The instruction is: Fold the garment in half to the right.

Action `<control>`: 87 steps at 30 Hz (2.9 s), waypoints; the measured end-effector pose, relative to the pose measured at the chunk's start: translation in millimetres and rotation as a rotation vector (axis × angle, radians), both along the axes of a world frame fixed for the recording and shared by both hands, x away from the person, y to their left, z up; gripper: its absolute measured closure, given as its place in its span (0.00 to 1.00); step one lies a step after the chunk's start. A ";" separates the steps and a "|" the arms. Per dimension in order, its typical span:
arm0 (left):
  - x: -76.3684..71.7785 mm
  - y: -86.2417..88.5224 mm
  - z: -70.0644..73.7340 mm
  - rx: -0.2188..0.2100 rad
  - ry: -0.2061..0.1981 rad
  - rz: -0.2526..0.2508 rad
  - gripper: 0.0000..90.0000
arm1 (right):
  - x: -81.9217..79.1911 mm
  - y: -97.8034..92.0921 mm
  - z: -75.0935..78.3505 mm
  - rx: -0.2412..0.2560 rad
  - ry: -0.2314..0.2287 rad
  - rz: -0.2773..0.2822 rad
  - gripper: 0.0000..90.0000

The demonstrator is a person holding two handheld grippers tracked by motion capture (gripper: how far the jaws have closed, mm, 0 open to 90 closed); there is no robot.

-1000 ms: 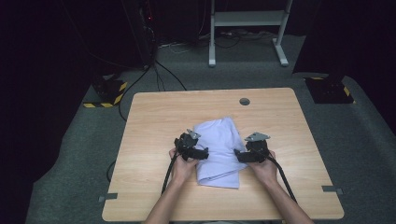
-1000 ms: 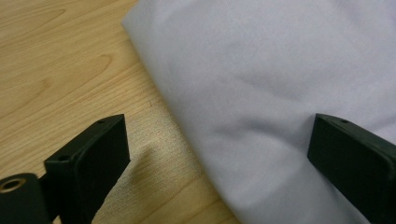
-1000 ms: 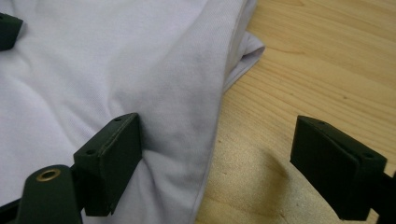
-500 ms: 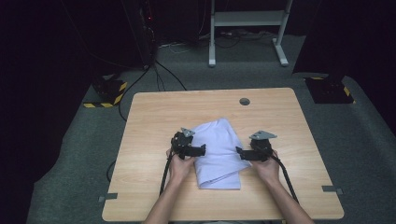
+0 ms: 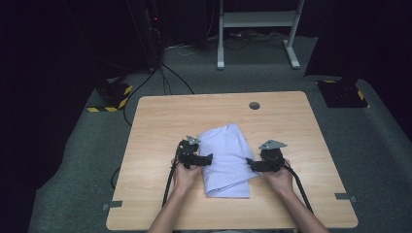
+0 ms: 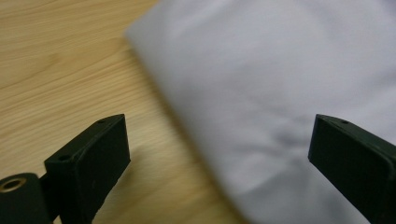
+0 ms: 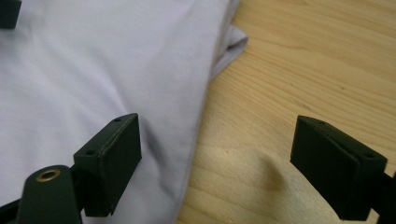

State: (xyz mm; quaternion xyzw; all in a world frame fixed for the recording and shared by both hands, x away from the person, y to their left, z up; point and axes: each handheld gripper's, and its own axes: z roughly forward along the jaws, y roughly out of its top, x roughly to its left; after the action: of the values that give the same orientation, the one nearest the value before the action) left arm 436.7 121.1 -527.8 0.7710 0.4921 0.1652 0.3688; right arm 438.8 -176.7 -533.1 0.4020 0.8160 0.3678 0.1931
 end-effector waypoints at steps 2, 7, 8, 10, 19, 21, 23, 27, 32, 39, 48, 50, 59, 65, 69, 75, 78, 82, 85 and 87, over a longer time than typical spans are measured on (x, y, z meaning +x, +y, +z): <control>-8.3 -12.2 4.2 0.018 -0.016 -0.043 0.05 | -2.1 3.9 1.4 0.011 -0.006 0.017 0.17; -19.3 -31.0 -3.0 0.134 -0.010 -0.088 0.04 | -15.0 6.7 -2.6 -0.017 -0.022 0.052 0.17; -20.7 -29.8 -6.5 0.149 -0.009 -0.083 0.04 | -16.6 3.9 -4.2 -0.015 -0.020 0.045 0.17; -23.6 -24.6 -7.3 0.141 -0.018 -0.078 0.05 | -17.4 -3.6 -8.9 -0.022 -0.006 0.034 0.17; -21.6 -25.3 -8.7 0.113 0.007 -0.051 0.02 | -40.6 0.9 -0.3 0.018 -0.046 0.144 0.14; -16.7 -28.9 -8.9 0.129 0.004 -0.044 0.01 | -39.3 13.9 -6.9 -0.041 -0.034 0.168 0.13; -10.8 -29.7 -8.9 0.135 0.001 -0.041 0.02 | -32.7 15.1 -8.9 -0.017 -0.009 0.159 0.13; 10.4 -32.3 -7.9 0.138 0.008 -0.036 0.02 | -13.7 14.0 -8.8 -0.025 -0.006 0.098 0.13; 15.9 -36.7 1.1 0.108 -0.002 -0.026 0.04 | -0.2 14.0 -3.9 -0.027 -0.012 0.054 0.13; 3.6 -39.7 -5.1 0.146 0.005 -0.070 0.04 | -22.9 19.6 -9.4 -0.055 -0.022 0.161 0.12; -3.2 -2.8 -2.9 0.105 0.026 -0.025 0.08 | -20.9 3.1 -8.2 -0.056 -0.022 0.118 0.12; -6.4 -7.3 -0.5 0.072 0.024 -0.049 0.07 | -25.9 8.8 -5.8 -0.042 -0.041 0.145 0.12; 4.3 -26.8 -6.9 0.135 0.046 -0.051 0.04 | -19.8 16.6 -8.3 -0.069 -0.022 0.155 0.13; 17.6 -35.1 1.0 0.107 0.019 -0.043 0.03 | -8.5 18.2 -5.1 -0.077 -0.029 0.118 0.13; 13.7 -43.1 -4.4 0.191 0.007 -0.064 0.05 | -15.5 18.4 -7.6 -0.083 -0.045 0.157 0.15; -2.8 -18.4 -5.0 0.191 -0.020 -0.103 0.09 | -13.7 2.6 -9.2 -0.069 -0.051 0.143 0.15; -7.0 -1.5 -5.8 0.154 0.013 -0.103 0.09 | -12.8 -3.5 -9.1 -0.058 -0.032 0.137 0.15; -6.8 6.1 -7.8 0.068 0.038 -0.101 0.08 | -15.3 2.2 -7.8 -0.079 -0.054 0.146 0.14; -5.1 -1.6 -7.7 0.079 0.041 -0.105 0.07 | -14.8 6.9 -9.0 -0.067 -0.048 0.155 0.14; -3.3 -5.4 -8.9 0.111 0.042 -0.104 0.06 | -12.8 6.1 -8.6 -0.065 -0.033 0.151 0.14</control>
State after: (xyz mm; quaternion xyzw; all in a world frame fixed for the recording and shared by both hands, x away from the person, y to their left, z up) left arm 433.4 115.7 -536.7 0.8182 0.4489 0.1568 0.3231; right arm 426.1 -170.6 -541.7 0.3268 0.8521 0.3613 0.1912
